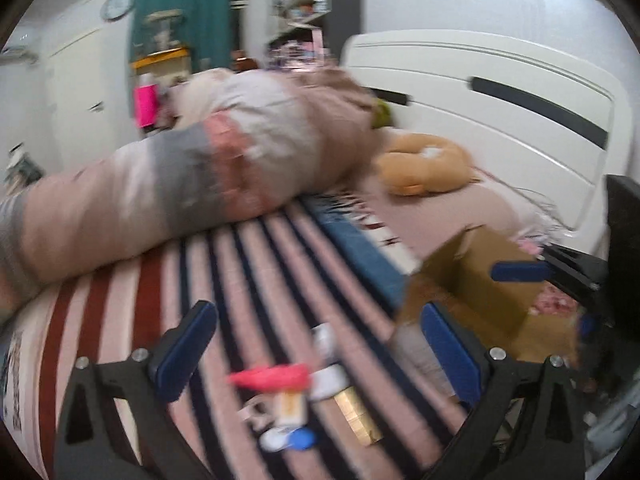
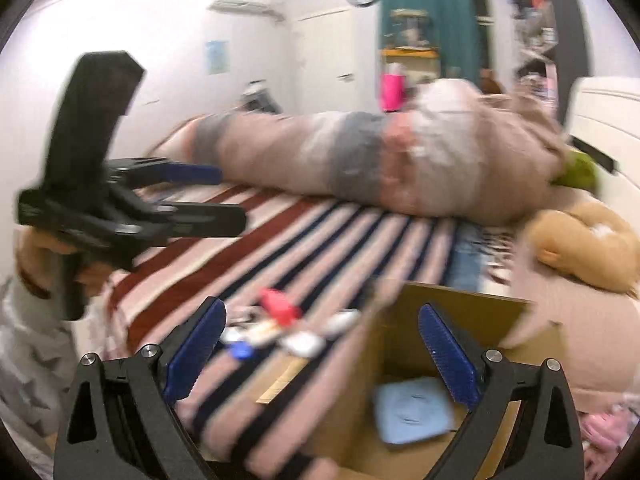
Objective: Organize rigid objects
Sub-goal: 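Carry the blue case into the cardboard box and open the right gripper, then grasp the gold bar with the right gripper while the left gripper grasps the contact lens case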
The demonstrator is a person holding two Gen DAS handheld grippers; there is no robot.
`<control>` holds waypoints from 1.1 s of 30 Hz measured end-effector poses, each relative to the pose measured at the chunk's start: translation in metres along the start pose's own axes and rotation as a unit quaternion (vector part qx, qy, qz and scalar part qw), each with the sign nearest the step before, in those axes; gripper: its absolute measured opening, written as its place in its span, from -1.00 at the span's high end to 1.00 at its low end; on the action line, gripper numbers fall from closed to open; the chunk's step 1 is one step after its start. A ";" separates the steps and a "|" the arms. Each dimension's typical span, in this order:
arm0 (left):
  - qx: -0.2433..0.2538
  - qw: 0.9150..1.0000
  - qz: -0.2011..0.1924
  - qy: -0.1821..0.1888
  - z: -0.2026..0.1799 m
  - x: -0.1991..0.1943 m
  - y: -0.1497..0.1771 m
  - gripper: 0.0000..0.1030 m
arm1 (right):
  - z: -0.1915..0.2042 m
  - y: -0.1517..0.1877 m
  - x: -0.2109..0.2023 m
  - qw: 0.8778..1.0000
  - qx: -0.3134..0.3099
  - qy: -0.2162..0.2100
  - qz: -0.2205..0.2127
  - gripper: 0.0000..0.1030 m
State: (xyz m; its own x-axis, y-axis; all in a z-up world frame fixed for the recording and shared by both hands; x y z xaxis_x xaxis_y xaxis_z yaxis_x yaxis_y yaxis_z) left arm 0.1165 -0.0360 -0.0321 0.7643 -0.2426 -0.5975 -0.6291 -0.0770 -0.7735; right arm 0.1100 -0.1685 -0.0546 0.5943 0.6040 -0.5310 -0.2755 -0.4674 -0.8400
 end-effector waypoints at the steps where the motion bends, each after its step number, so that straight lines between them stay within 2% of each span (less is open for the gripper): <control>1: -0.007 1.000 0.001 -0.009 0.016 0.000 0.007 -0.97 | 0.015 -0.004 0.007 1.000 -0.008 -0.012 0.002 -0.81; 4: -0.018 0.999 0.013 -0.039 0.061 0.012 0.039 -0.97 | 0.060 0.000 0.043 0.998 -0.034 -0.037 0.042 -0.49; 6: -0.038 0.998 0.039 -0.038 0.080 0.030 0.066 -0.96 | 0.079 0.017 0.076 0.994 -0.022 -0.053 0.088 -0.37; 8: -0.063 0.995 0.076 -0.026 0.095 0.050 0.099 -0.96 | 0.083 0.045 0.110 0.988 -0.005 -0.046 0.148 -0.16; 11: -0.095 0.987 0.127 -0.007 0.105 0.076 0.149 -0.96 | 0.073 0.091 0.153 0.973 0.020 -0.034 0.226 0.05; 13: -0.103 0.985 0.141 0.004 0.094 0.082 0.165 -0.96 | 0.065 0.114 0.171 0.965 0.039 -0.038 0.256 0.07; 14: -0.101 0.984 0.149 0.008 0.091 0.085 0.172 -0.96 | 0.063 0.121 0.177 0.963 0.041 -0.037 0.265 0.15; 15: -0.084 0.984 0.156 0.002 0.085 0.090 0.178 -0.96 | 0.062 0.126 0.182 0.961 0.039 -0.036 0.270 0.24; 16: -0.067 0.986 0.155 -0.013 0.083 0.093 0.180 -0.96 | 0.063 0.128 0.183 0.961 0.037 -0.037 0.272 0.45; 18: -0.049 0.986 0.154 -0.027 0.082 0.098 0.181 -0.96 | 0.063 0.129 0.182 0.962 0.025 -0.032 0.269 0.55; 19: -0.045 0.986 0.155 -0.027 0.081 0.102 0.181 -0.94 | 0.062 0.128 0.180 0.963 0.019 -0.027 0.269 0.66; 20: -0.044 0.986 0.158 -0.026 0.081 0.104 0.181 -0.87 | 0.061 0.128 0.178 0.963 0.016 -0.024 0.268 0.73; 21: -0.043 0.985 0.164 -0.025 0.081 0.108 0.183 -0.80 | 0.060 0.128 0.176 0.963 0.008 -0.018 0.267 0.73; 23: -0.040 0.983 0.178 -0.028 0.082 0.117 0.189 -0.45 | 0.062 0.131 0.174 0.962 -0.006 -0.006 0.272 0.73; 26: -0.027 0.984 0.170 -0.044 0.078 0.123 0.190 -0.38 | 0.063 0.135 0.180 0.961 0.000 -0.008 0.276 0.73; 28: -0.022 0.985 0.164 -0.045 0.073 0.125 0.190 -0.15 | 0.064 0.135 0.184 0.962 -0.017 -0.001 0.272 0.73; 30: -0.016 0.986 0.161 -0.047 0.072 0.121 0.192 -0.15 | 0.065 0.129 0.178 0.965 -0.021 0.008 0.260 0.74; 33: -0.018 0.986 0.160 -0.045 0.073 0.120 0.190 -0.15 | 0.074 0.097 0.147 0.978 -0.024 -0.003 0.207 0.74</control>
State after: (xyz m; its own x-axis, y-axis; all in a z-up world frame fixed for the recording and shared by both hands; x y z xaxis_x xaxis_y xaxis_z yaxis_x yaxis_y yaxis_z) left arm 0.0987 -0.0087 -0.2662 0.5346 -0.1743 -0.8269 -0.8432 -0.0457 -0.5356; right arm 0.1144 -0.0773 -0.2227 0.4358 0.3606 -0.8246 -0.4560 -0.7014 -0.5478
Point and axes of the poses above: each gripper's, at about its wrist camera, not at the fingertips, and x roughly the way its jaws point, z to its left, y to its underside, the point moved 8 cm from there along x, roughly the way its jaws point, and after that the axes turned 14 degrees about -x, right-handed, at the moved point
